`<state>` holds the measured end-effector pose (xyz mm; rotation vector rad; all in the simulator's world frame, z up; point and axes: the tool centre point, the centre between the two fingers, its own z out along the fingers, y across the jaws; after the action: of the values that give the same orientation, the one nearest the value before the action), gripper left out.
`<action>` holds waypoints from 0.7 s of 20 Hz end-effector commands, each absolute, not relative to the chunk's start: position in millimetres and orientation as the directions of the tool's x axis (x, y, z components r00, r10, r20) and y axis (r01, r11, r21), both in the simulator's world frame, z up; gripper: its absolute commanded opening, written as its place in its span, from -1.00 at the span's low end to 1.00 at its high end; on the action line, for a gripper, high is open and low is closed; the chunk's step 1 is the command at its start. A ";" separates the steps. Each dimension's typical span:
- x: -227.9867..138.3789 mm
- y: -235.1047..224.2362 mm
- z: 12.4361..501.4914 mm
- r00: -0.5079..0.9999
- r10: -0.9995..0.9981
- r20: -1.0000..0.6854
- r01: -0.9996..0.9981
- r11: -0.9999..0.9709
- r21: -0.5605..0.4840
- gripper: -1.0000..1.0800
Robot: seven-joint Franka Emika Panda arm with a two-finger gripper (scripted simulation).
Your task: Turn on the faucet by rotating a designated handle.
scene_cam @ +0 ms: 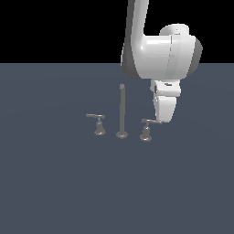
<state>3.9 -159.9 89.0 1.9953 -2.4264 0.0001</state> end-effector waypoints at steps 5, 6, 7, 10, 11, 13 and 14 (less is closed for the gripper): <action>-4.0 -162.0 89.1 -0.188 -0.982 -0.001 -0.982 0.188 -0.008 -1.00; -7.3 -161.2 89.0 -0.189 -0.982 -0.001 -0.982 0.189 -0.008 -1.00; -10.5 -160.3 89.0 -0.189 -0.982 -0.001 -0.982 0.189 -0.007 -1.00; -20.4 -157.7 89.0 -0.190 -0.982 -0.001 -0.982 0.190 -0.005 -1.00; -23.7 -156.9 89.0 -0.190 -0.982 -0.001 -0.982 0.190 -0.005 -1.00; -30.4 -155.1 88.9 -0.191 -0.982 0.000 -0.982 0.191 -0.004 -1.00; -33.8 -154.2 88.9 -0.192 -0.981 0.000 -0.981 0.192 -0.003 -1.00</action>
<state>-24.7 -165.3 88.8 1.9870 -2.4436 0.0245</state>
